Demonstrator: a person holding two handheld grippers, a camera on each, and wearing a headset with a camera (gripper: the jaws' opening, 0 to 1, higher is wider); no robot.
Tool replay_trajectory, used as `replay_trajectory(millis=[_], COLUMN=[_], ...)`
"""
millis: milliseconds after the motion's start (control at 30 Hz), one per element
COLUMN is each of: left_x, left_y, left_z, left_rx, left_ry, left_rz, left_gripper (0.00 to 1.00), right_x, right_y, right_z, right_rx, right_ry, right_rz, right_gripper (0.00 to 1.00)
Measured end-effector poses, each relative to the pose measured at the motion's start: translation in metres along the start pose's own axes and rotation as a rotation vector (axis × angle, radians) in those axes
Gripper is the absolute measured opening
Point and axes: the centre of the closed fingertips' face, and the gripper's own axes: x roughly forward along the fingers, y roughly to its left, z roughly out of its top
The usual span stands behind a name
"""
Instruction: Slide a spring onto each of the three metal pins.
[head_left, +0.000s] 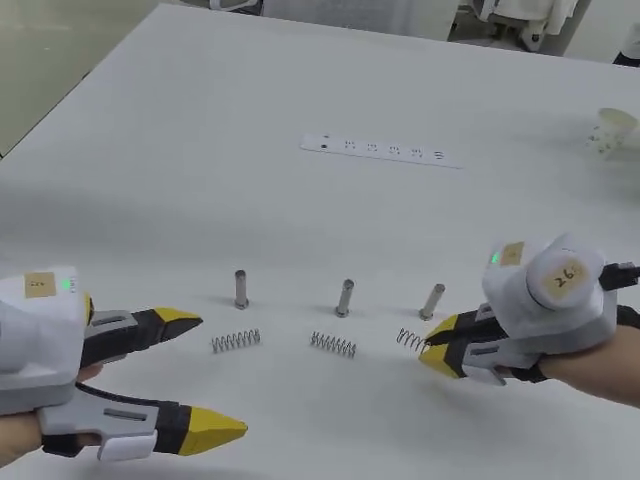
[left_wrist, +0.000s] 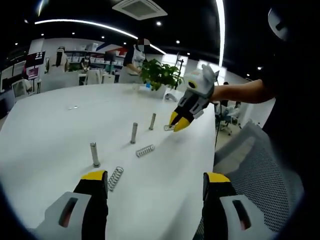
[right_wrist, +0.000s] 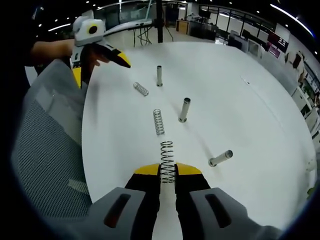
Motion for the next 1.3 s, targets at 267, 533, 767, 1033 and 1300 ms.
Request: replay_trajectory(millis=[267, 533, 767, 1033, 1300], left_x=[0.012, 0.031, 0.058, 0.085, 0.096], left_y=[-0.007, -0.015, -0.026, -0.038, -0.047], left_z=[0.010, 0.027, 0.039, 0.038, 0.050], left_rx=[0.066, 0.141, 0.172, 0.195, 0.204], left_ry=[0.031, 0.042, 0.036, 0.046, 0.015], left_rz=[-0.072, -0.137, -0.196, -0.249, -0.282], left_gripper=[0.70, 0.65, 0.57, 0.44, 0.28], right_x=[-0.003, -0.004, -0.002, -0.004, -0.009], right_y=[0.015, 0.022, 0.035, 0.042, 0.044], right_z=[0.011, 0.020, 0.031, 0.030, 0.039], right_rx=[-0.069, -0.109, -0.170, -0.260, -0.294], right_ry=[-0.009, -0.017, -0.035, -0.014, -0.038], right_rz=[0.027, 0.040, 0.064, 0.076, 0.080], right_gripper=[0.08, 0.08, 0.08, 0.08, 0.08])
